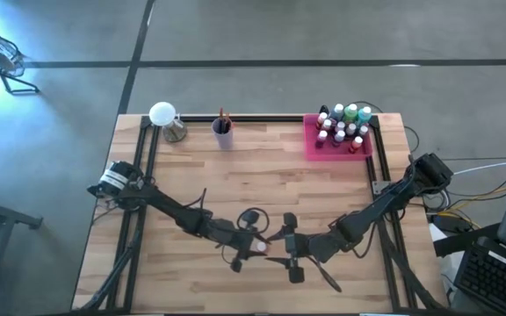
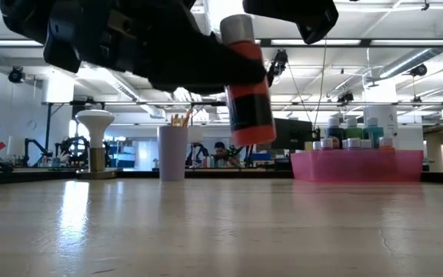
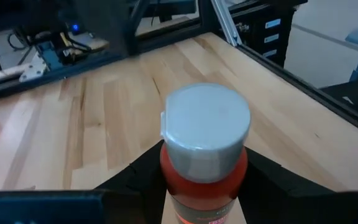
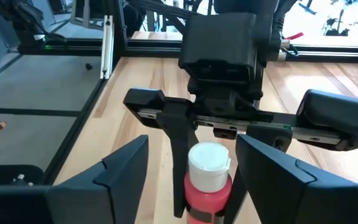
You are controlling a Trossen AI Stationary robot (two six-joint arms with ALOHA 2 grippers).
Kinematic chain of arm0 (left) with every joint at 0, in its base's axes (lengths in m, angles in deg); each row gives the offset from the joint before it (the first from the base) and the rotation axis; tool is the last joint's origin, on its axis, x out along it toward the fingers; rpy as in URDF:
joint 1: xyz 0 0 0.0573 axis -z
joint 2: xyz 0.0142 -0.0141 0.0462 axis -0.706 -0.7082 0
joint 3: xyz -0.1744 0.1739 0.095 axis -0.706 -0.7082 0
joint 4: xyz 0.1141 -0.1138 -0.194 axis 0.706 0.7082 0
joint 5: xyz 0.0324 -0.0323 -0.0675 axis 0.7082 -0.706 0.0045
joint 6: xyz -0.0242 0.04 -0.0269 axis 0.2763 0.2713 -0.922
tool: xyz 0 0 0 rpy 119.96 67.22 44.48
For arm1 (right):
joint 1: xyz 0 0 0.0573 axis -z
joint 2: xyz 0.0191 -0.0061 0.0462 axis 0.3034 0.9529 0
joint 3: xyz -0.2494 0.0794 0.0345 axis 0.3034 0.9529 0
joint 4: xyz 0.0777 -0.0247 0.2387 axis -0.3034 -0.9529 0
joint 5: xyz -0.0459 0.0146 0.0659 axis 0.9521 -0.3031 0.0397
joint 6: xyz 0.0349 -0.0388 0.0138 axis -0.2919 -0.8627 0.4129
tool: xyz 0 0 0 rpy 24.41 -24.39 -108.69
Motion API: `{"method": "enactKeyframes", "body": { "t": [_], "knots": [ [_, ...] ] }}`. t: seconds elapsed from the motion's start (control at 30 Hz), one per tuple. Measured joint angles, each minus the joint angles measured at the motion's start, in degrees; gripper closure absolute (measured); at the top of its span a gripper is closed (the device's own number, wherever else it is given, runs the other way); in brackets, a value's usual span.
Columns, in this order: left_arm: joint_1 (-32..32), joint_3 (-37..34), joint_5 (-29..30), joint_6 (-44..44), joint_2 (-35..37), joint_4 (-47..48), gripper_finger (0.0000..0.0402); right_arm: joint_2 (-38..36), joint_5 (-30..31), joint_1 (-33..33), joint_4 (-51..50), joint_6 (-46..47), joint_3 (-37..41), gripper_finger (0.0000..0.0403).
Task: Pick & Place Paint Supplies
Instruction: Put the dark orange paint bottle into the pink bin
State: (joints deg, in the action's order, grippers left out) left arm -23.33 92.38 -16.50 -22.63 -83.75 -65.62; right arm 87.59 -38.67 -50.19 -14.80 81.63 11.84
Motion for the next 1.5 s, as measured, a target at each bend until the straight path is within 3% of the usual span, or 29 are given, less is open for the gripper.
{"method": "enactKeyframes", "body": {
  "t": [0.3, 0.63, 1.23, 1.5],
  "knots": [
    [-0.11, 3.93, -0.01, 3.95, 0.00, -0.07, 0.0239, -0.09, 0.04, 0.79, -0.66, -0.05, 0.00, 0.0146],
    [-0.20, 6.82, -0.17, 4.34, 0.00, 5.44, 0.0239, -0.15, 0.15, 0.92, -1.07, -0.15, 0.00, 0.0200],
    [-0.52, 7.31, 1.18, 3.18, 0.00, 5.53, 0.0239, -0.11, 0.24, 1.01, -3.16, -0.59, 0.00, 0.0285],
    [-0.52, 7.31, 1.14, 3.15, 0.03, 6.03, 0.0239, -0.09, 0.21, 1.01, -3.17, -0.41, 0.00, 0.0278]
  ]
}}
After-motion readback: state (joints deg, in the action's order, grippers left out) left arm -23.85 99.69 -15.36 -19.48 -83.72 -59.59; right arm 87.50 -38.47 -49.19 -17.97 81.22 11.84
